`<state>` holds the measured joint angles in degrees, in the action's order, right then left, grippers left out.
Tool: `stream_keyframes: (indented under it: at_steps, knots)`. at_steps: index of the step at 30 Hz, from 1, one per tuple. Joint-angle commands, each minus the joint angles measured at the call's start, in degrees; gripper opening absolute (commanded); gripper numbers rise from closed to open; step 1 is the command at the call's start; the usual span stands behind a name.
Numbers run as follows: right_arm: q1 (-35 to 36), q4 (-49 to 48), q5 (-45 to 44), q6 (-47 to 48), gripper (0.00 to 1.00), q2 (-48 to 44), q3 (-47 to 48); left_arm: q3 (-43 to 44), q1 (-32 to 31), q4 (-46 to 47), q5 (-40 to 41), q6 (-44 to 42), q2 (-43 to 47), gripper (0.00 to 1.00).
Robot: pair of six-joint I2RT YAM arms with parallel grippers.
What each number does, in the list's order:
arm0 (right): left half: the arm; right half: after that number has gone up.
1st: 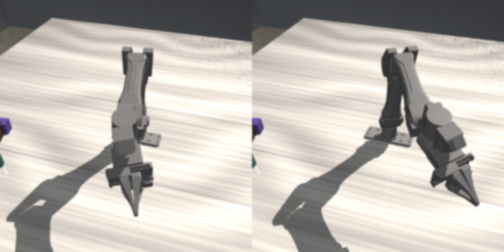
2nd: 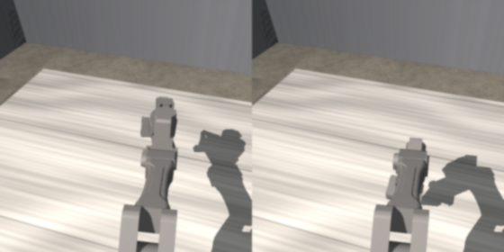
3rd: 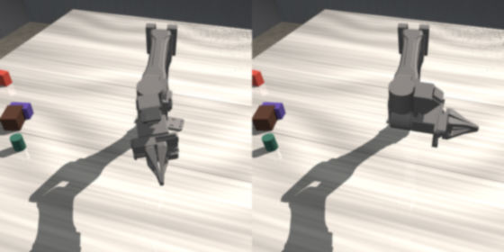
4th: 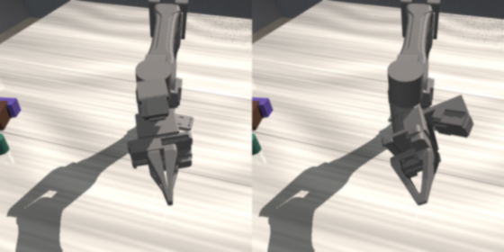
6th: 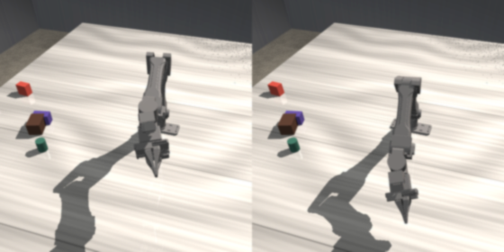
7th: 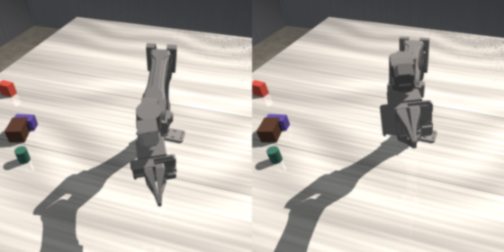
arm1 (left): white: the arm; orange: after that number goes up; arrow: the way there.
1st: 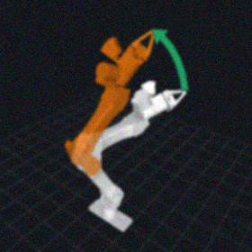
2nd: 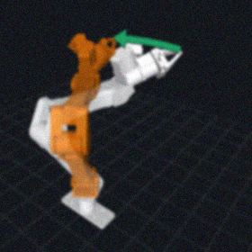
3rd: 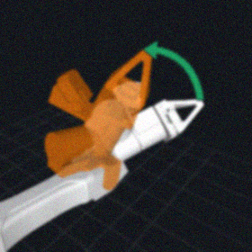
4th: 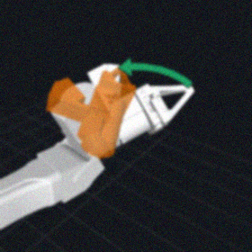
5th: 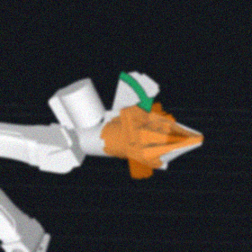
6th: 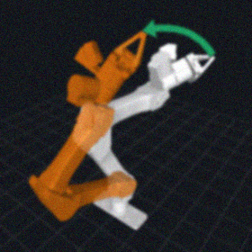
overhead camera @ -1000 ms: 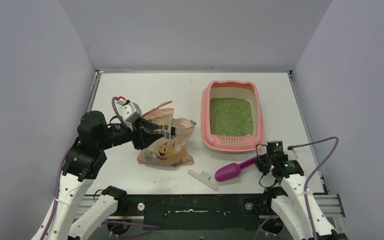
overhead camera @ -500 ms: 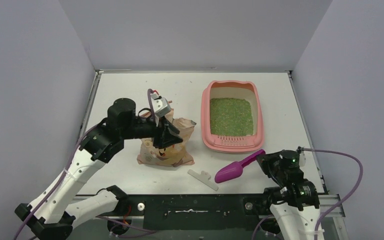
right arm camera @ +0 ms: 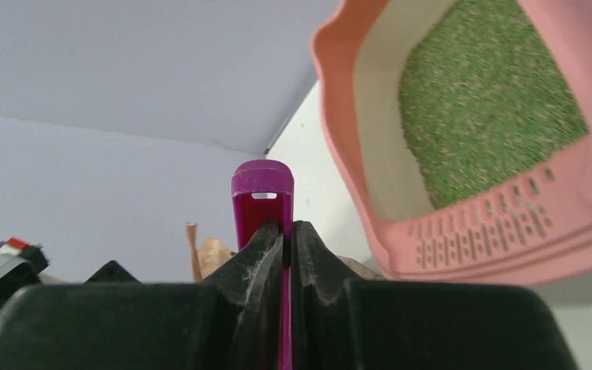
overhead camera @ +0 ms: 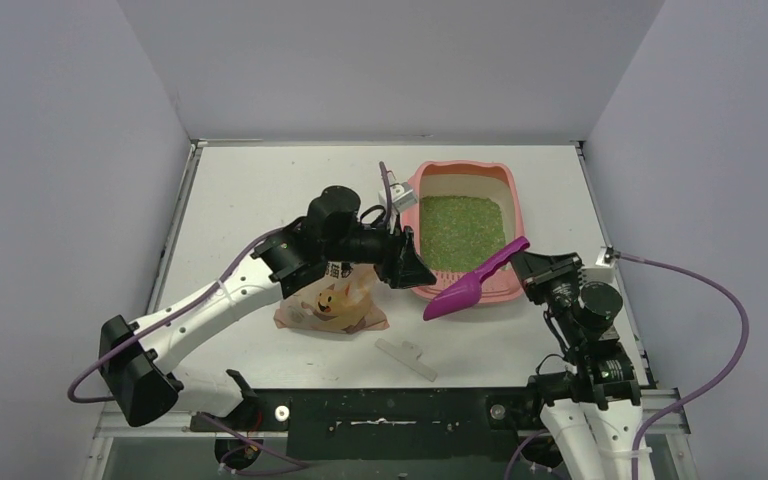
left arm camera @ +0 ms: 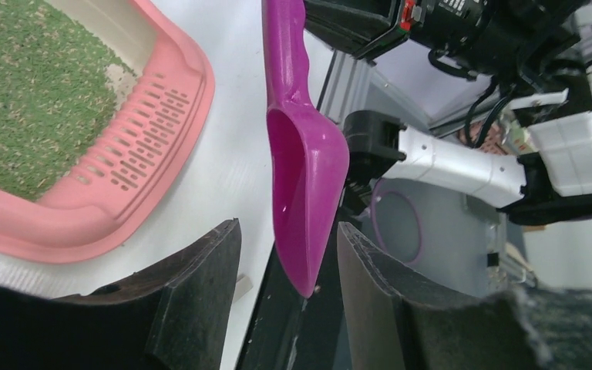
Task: Fill the litter box with clean litter
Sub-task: Pick up the spatula from the center of the board.
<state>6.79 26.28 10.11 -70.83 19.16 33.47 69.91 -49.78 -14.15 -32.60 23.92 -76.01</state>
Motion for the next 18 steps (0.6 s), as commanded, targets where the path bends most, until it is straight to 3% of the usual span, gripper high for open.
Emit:
stream_keyframes:
  at_steps: [1,7,14,18]
  knots:
    - [-0.26,-18.96,6.11,1.39,0.00,3.71,2.39,3.49,0.25,8.02,-2.05,6.00,-0.87,0.47]
    - [-0.26,-25.31,9.24,2.05,0.00,6.80,2.79,1.81,0.45,16.86,-6.83,12.19,-3.06,0.48]
    - [-0.24,-30.05,10.37,1.75,0.00,8.38,2.65,3.49,0.18,17.14,-10.98,12.97,-6.60,0.47]
    - [-0.20,-31.80,11.03,2.42,0.00,9.05,2.69,3.59,-0.01,19.26,-13.82,14.08,-7.50,0.40]
